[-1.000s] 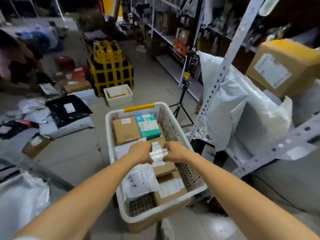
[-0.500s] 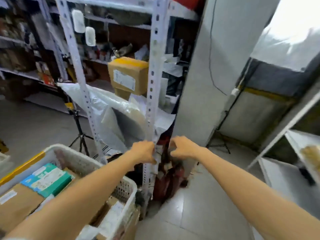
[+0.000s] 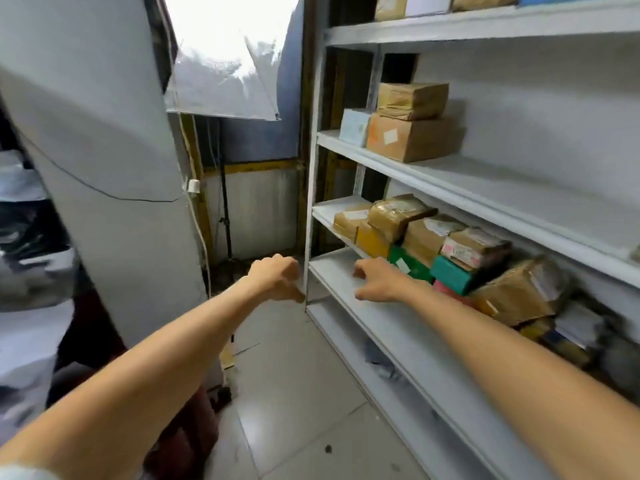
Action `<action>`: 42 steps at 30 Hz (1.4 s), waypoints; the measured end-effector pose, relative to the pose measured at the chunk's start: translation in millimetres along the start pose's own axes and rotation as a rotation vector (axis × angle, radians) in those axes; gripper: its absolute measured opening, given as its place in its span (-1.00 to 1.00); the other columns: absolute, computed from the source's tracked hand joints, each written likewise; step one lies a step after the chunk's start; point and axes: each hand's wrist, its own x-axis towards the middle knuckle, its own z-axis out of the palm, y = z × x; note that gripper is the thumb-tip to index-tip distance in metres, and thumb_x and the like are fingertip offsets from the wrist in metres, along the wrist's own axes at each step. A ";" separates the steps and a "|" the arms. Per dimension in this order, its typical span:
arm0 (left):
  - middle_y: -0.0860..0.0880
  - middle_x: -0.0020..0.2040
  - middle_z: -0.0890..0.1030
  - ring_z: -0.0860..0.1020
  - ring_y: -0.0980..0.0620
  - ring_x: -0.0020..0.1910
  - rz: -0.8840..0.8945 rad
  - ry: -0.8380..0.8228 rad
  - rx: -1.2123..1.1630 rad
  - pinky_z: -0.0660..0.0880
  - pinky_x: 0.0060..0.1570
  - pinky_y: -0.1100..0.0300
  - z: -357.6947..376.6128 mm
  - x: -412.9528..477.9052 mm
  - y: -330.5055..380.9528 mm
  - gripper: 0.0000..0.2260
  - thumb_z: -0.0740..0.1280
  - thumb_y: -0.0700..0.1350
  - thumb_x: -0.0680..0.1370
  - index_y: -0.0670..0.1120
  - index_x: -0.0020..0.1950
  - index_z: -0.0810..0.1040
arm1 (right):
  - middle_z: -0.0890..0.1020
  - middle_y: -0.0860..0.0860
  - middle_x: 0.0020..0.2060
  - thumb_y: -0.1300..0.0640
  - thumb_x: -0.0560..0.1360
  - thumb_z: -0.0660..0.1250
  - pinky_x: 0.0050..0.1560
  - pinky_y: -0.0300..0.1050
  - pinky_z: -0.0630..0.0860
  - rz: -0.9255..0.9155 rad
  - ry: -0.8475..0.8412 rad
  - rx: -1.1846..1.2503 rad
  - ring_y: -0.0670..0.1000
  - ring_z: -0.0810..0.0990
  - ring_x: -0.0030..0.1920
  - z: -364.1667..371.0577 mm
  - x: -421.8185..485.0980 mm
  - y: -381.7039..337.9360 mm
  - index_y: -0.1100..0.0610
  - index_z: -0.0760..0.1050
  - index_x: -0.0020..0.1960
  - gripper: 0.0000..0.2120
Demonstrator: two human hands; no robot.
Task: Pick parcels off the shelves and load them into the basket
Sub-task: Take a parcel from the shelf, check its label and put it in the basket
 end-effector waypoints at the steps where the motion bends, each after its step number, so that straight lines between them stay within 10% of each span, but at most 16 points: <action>1: -0.06 0.03 0.57 0.53 -0.07 -0.04 0.042 0.010 0.013 0.40 -0.16 0.14 -4.4 11.0 20.6 -0.57 0.45 0.18 0.38 -0.02 0.14 0.55 | 0.52 0.05 0.22 0.10 0.45 0.38 0.22 -0.02 0.48 0.039 0.024 0.009 0.08 0.50 0.21 -8.7 -5.9 18.1 0.14 0.43 0.30 -0.56; 19: -0.03 0.12 0.57 0.55 0.02 -0.04 0.623 0.055 0.086 0.47 -0.16 0.20 -47.7 140.6 260.3 -0.54 0.42 0.17 0.44 0.01 0.26 0.49 | 0.57 0.04 0.05 0.12 0.44 0.40 -0.04 -0.13 0.48 0.578 0.315 0.079 0.02 0.54 0.02 -116.7 -111.3 199.2 0.13 0.49 0.17 -0.68; 27: -0.01 0.11 0.58 0.54 -0.03 0.04 0.955 0.022 0.075 0.46 -0.09 0.16 -63.9 140.5 342.1 -0.58 0.42 0.13 0.42 0.01 0.21 0.50 | 0.52 0.07 0.20 0.15 0.42 0.40 0.17 -0.03 0.50 0.998 0.457 0.125 0.06 0.51 0.16 -136.4 -208.0 215.1 0.13 0.43 0.27 -0.56; 42: 0.00 0.20 0.55 0.52 -0.04 0.16 1.053 0.057 0.058 0.46 0.06 0.14 -112.5 129.6 457.3 -0.53 0.38 0.16 0.45 0.03 0.31 0.45 | 0.51 0.03 0.24 0.11 0.41 0.40 0.17 -0.03 0.50 1.235 0.510 -0.019 0.05 0.50 0.19 -192.1 -303.4 237.3 0.05 0.42 0.34 -0.50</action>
